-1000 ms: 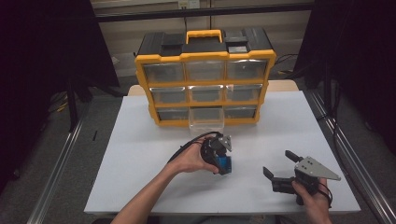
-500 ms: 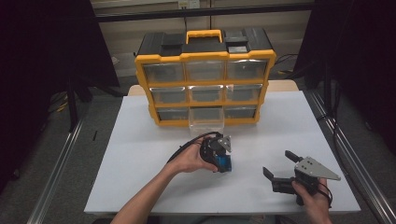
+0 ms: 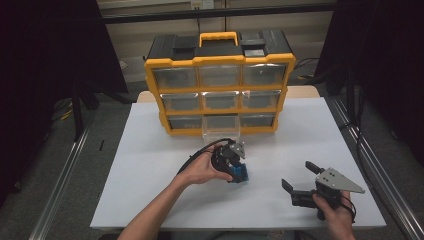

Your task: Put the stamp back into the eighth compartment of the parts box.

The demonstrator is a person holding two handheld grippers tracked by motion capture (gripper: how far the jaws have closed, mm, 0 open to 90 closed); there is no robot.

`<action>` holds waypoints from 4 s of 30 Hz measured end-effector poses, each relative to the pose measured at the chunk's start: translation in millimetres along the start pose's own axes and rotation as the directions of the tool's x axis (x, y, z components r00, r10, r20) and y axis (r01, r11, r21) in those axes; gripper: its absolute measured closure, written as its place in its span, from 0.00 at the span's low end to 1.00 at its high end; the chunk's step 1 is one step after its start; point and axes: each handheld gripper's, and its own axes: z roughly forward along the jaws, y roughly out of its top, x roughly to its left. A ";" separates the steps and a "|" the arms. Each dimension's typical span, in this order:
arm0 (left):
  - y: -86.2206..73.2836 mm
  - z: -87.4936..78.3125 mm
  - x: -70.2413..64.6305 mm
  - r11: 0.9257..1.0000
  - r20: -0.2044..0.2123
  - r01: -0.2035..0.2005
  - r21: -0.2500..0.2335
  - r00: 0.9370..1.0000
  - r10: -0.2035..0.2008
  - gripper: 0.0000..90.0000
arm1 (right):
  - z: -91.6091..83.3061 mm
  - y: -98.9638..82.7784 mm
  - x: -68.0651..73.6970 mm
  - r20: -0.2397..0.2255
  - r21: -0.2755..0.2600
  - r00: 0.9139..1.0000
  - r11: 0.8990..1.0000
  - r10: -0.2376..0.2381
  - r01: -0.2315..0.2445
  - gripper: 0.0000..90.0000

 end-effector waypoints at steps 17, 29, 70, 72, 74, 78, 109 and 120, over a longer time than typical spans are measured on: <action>-12.1 -16.6 -3.0 0.992 -0.025 0.056 -0.114 0.998 -0.059 0.46 | -0.1 0.0 0.2 0.001 -0.001 1.000 1.000 0.002 -0.002 0.02; -32.6 -33.9 -5.2 0.974 -0.044 0.101 -0.203 0.993 -0.112 0.46 | 0.5 -0.2 0.4 0.002 0.002 1.000 1.000 0.000 0.000 0.02; -46.0 -88.0 -12.0 0.903 -0.059 0.126 -0.410 0.985 -0.165 0.46 | -1.9 -0.1 0.6 0.009 -0.007 1.000 1.000 0.005 -0.005 0.02; -46.0 -90.9 -13.3 0.896 -0.060 0.139 -0.422 0.982 -0.181 0.46 | -1.5 0.1 1.0 0.008 -0.009 1.000 1.000 0.003 -0.002 0.02; -46.0 -95.9 -13.4 0.895 -0.069 0.131 -0.427 0.982 -0.176 0.46 | -1.6 0.3 1.5 0.004 -0.004 1.000 1.000 0.005 -0.005 0.02; -47.7 -107.6 -12.9 0.895 -0.090 0.114 -0.430 0.982 -0.169 0.46 | -1.4 0.1 0.8 0.009 -0.011 1.000 1.000 0.003 -0.003 0.02; -57.6 -155.6 19.5 0.891 -0.173 0.156 -0.426 0.953 -0.249 0.46 | -1.4 0.2 0.5 0.005 -0.008 1.000 1.000 0.004 -0.004 0.02; -40.5 -163.6 32.3 0.923 -0.226 0.137 -0.359 0.947 -0.228 0.46 | -1.2 0.1 0.2 0.002 -0.005 1.000 1.000 0.002 -0.002 0.02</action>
